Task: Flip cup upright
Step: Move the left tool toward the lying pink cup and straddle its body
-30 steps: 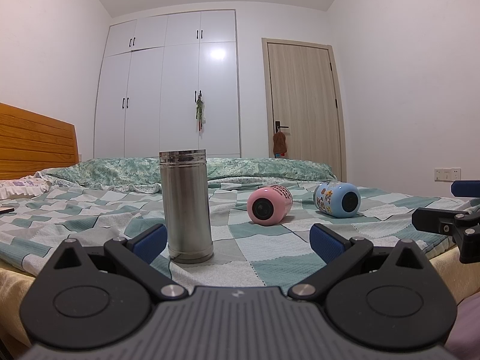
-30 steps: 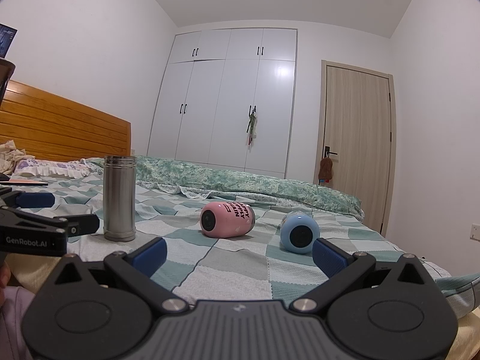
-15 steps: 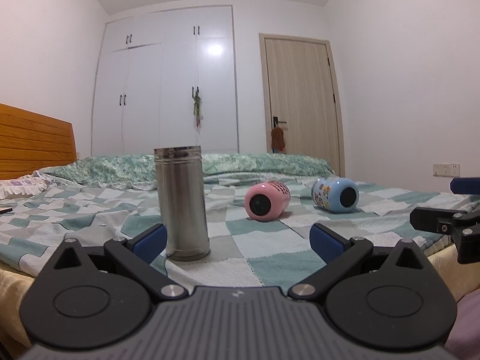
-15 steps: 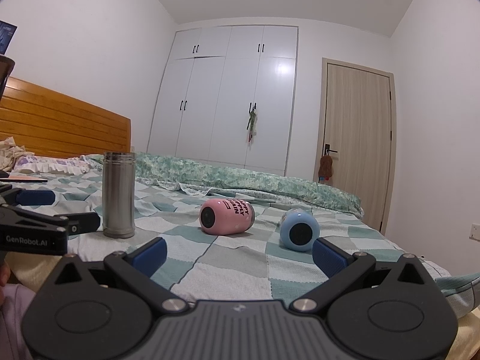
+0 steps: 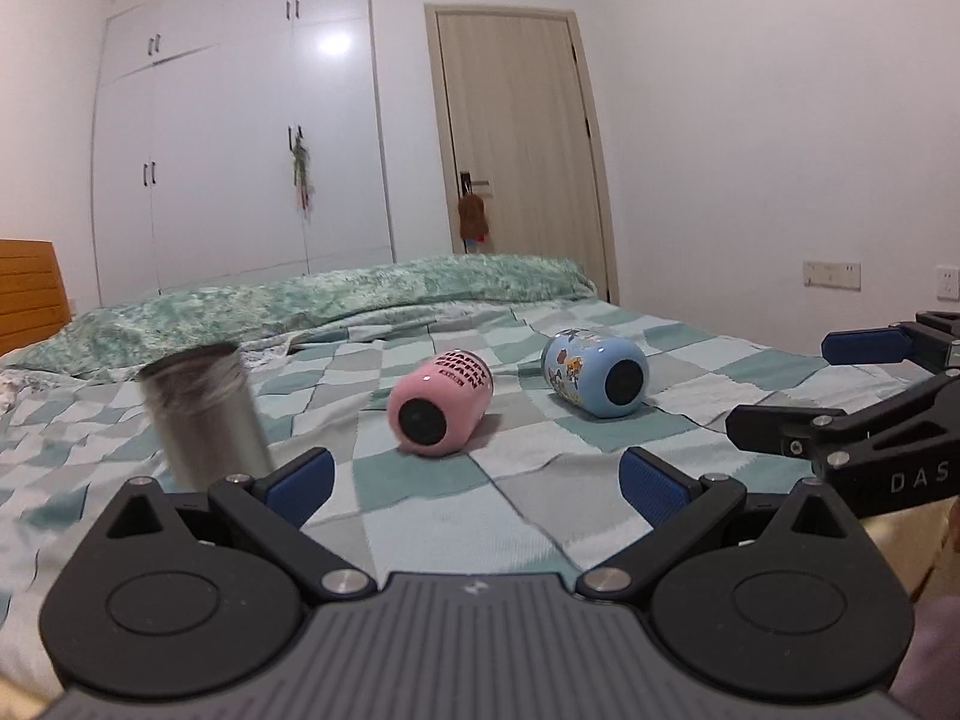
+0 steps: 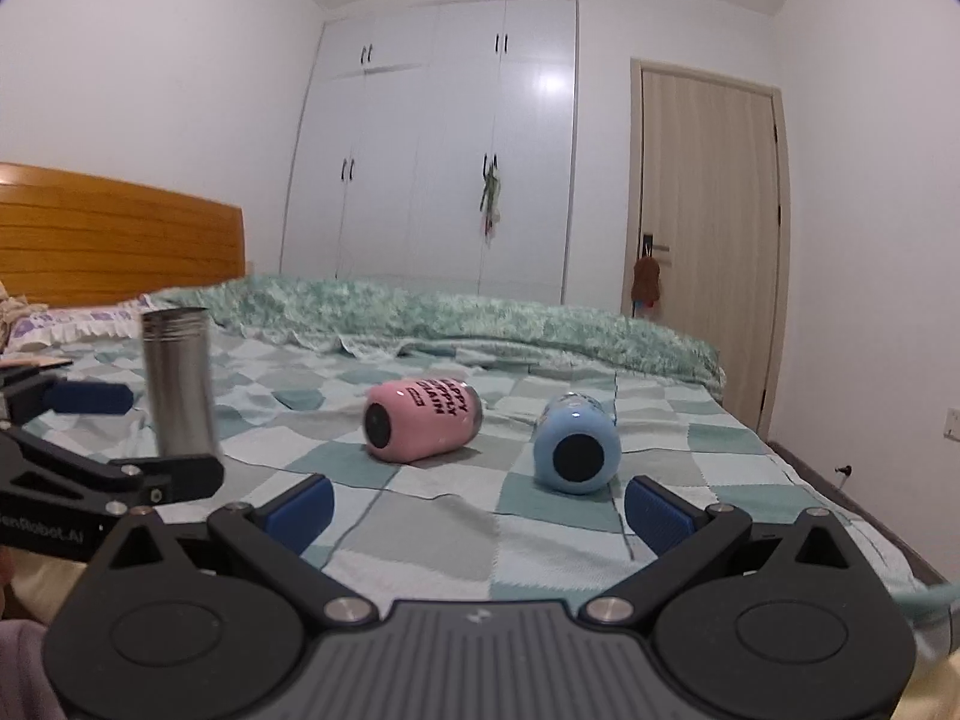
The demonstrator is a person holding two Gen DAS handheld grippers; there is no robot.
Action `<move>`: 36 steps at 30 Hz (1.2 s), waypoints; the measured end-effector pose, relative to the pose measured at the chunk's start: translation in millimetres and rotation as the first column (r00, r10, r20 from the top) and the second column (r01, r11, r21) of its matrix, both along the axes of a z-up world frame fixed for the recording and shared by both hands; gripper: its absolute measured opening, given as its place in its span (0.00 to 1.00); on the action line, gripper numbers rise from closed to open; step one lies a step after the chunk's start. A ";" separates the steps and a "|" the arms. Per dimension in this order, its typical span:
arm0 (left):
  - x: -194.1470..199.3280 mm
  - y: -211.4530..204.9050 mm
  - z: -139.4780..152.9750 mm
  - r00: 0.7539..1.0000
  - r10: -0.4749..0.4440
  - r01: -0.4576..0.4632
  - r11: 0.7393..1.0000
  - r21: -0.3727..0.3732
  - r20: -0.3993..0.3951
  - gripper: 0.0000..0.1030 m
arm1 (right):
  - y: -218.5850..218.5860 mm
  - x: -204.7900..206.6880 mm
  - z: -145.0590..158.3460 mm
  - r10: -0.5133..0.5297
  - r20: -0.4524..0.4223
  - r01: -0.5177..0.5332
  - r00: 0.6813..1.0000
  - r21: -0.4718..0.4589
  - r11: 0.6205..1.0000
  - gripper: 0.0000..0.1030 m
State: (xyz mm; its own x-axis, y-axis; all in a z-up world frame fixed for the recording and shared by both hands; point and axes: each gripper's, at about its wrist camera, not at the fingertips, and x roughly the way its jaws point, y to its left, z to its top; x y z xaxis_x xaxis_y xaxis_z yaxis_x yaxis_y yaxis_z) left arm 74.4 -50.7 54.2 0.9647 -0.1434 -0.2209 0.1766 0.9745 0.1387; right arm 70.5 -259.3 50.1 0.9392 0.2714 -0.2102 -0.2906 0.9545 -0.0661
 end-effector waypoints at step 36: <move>308.3 -40.0 30.9 0.837 0.242 -0.128 0.959 0.254 -0.491 1.00 | -30.2 265.0 25.6 0.003 -0.228 -0.001 0.974 0.008 1.000 1.00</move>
